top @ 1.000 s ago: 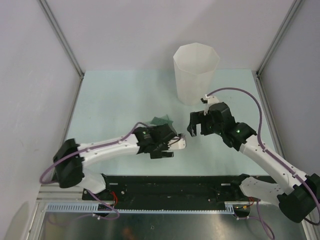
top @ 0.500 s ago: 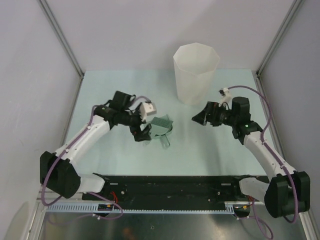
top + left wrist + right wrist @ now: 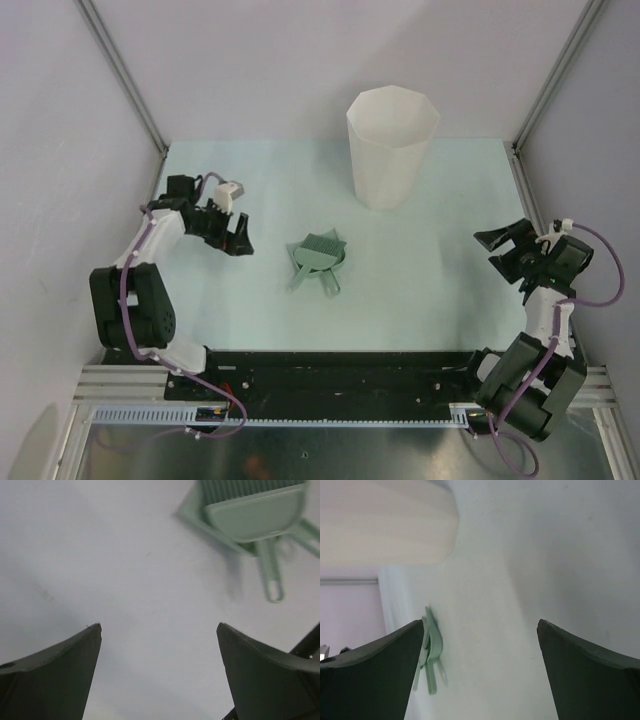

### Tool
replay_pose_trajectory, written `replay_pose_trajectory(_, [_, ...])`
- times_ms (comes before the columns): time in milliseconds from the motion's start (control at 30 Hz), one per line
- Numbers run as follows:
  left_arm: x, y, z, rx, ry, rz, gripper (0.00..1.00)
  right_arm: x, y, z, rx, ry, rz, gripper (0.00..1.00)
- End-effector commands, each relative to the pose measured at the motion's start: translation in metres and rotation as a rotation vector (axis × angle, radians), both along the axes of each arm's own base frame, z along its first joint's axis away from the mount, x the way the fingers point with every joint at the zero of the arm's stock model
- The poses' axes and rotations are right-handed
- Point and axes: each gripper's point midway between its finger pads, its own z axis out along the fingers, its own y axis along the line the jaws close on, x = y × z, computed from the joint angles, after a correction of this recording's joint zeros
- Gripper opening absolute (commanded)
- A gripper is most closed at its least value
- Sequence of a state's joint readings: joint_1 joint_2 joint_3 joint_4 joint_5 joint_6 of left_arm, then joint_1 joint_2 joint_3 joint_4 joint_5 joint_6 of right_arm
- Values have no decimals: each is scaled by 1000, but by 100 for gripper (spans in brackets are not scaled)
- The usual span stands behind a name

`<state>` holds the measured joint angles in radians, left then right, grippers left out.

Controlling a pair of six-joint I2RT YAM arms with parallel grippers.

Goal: Sweep away the paper scraps from the table

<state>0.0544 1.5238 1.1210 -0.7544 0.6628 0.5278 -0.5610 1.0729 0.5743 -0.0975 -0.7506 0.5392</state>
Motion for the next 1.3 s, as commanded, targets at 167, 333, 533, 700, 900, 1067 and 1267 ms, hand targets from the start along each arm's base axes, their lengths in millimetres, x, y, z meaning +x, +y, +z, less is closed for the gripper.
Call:
replay_pose_trajectory(167, [67,90,-16,171,-160,522,100,21,-55,-1,-321,-22,-260,100])
replay_pose_trajectory(333, [71,121,-22,257,-306,755,100,42,-26,2,-585,-139,-205,100])
replay_pose_trajectory(533, [75,119,-20,177,-473,875,100,52,-14,24,-716,-343,-246,100])
replay_pose_trajectory(700, [68,106,-7,87,-640,849,100,46,-3,14,-823,-424,-223,100])
replay_pose_trajectory(900, [48,86,14,30,-794,802,100,37,1,-8,-843,-471,-231,100])
replay_pose_trajectory(1067, [29,57,27,9,-961,732,100,41,13,-33,-859,-486,-171,100])
replay_pose_trajectory(1267, [35,56,18,2,-987,731,100,61,26,-50,-858,-449,-36,100])
